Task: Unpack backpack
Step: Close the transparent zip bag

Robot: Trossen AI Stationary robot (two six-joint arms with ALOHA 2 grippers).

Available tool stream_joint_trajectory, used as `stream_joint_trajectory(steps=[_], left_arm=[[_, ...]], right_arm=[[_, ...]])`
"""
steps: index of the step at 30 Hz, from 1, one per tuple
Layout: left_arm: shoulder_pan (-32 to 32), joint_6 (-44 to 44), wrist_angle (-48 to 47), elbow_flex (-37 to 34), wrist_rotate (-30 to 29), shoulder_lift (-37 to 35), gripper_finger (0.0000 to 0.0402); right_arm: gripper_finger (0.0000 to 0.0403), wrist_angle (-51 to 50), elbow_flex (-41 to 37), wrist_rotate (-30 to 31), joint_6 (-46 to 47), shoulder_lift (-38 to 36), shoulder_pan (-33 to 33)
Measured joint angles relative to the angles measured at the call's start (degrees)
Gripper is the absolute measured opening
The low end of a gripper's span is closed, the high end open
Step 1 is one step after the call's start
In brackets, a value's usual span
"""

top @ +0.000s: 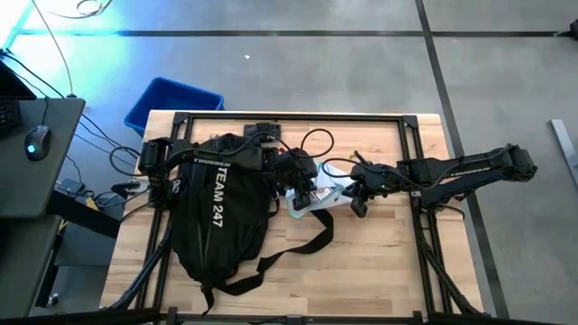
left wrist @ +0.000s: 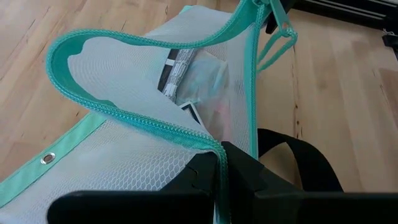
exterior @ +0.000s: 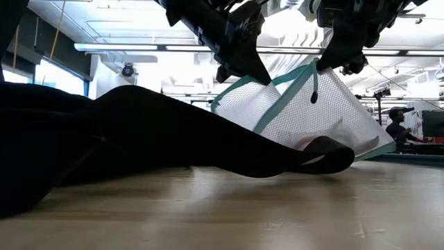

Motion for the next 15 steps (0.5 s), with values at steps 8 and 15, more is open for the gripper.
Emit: stream_joint_trajectory(steps=[8,15], left_arm=[[0.0,0.0,0.0,0.0,0.0,0.0,0.0],[0.0,-3.3,7.8,0.0,-6.5,0.3,0.0]], right_arm=[[0.0,0.0,0.0,-1.8,0.5,0.0,0.0],[0.0,-0.1,0.0,-1.7,0.4,0.0,0.0]])
